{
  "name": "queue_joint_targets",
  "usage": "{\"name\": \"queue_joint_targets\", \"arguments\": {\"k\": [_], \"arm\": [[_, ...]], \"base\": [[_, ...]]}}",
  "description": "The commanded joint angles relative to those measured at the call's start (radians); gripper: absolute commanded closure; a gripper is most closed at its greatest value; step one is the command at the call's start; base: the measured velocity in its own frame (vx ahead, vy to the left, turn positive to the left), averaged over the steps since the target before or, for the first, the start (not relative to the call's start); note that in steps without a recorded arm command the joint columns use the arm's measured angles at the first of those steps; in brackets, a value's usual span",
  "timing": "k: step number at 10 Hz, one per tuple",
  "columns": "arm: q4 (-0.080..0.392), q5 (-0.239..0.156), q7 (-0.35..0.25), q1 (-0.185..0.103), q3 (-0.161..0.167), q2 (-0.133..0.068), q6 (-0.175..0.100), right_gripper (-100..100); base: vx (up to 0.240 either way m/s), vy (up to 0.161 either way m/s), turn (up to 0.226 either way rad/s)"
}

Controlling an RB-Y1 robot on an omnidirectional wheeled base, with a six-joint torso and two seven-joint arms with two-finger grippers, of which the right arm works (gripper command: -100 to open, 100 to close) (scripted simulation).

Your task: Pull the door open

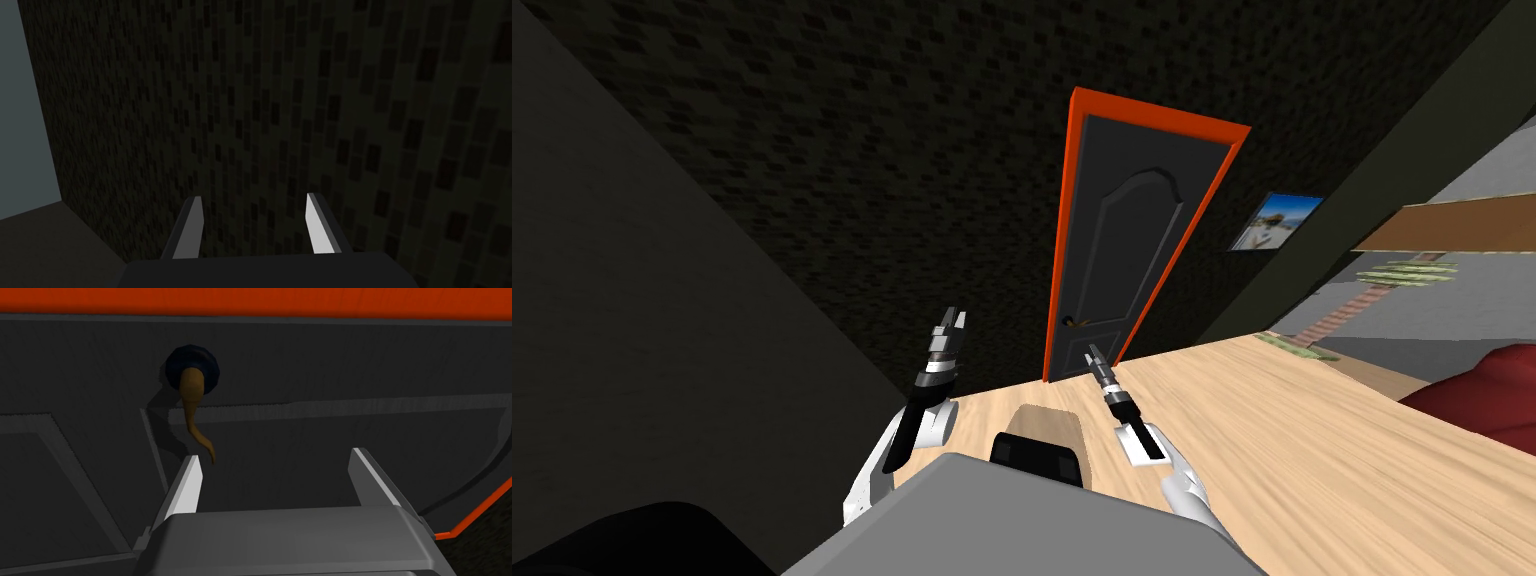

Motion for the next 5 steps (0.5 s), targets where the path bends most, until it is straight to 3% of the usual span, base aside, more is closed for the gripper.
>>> {"name": "queue_joint_targets", "arguments": {"k": [1,2,4,5], "arm": [[0.046,0.004,-0.009,-0.015,0.003,-0.008,-0.011,-100],[0.046,0.004,-0.009,-0.015,0.003,-0.008,-0.011,-100],[0.108,0.011,-0.026,-0.046,0.008,-0.022,-0.027,-100],[0.117,0.011,-0.026,-0.046,0.008,-0.022,-0.027,-100]], "base": [[0.046,-0.042,0.059],[0.041,-0.028,0.029],[0.049,-0.043,0.063],[0.059,-0.046,0.034]]}}
